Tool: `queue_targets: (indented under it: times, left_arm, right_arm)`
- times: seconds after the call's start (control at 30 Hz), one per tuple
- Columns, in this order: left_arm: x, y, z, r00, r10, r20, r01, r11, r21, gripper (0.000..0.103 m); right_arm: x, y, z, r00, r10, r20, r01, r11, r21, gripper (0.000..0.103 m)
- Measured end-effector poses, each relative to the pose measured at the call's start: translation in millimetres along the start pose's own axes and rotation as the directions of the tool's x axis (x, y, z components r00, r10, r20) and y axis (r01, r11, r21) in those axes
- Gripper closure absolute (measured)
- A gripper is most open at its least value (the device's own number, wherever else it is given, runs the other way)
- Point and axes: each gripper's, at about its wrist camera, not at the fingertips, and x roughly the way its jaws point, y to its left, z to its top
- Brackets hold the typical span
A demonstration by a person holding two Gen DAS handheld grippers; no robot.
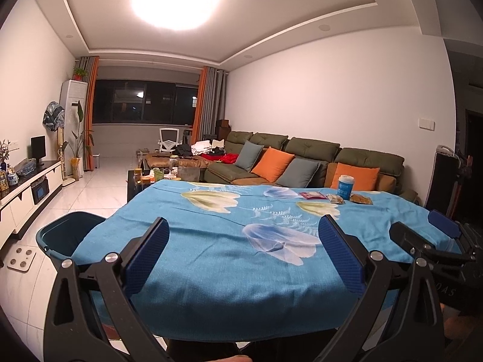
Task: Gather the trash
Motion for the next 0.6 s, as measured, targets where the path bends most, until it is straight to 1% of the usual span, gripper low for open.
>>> queue_targets:
  times: [0.37, 0.6]
  left_arm:
    - [1.2, -0.1, 0.1, 1.0, -0.007, -0.007, 0.008, 1.0, 0.004, 0.006]
    - [0.2, 0.5, -0.8, 0.999, -0.026, -0.018, 0.026, 1.0, 0.003, 0.006]
  right_arm:
    - [1.6, 3.5, -0.6, 1.0, 0.006, -0.016, -0.006, 1.0, -0.014, 0.007]
    - [0.9, 5.6, -0.1, 1.0, -0.002, -0.008, 0.001, 1.0, -0.026, 0.007]
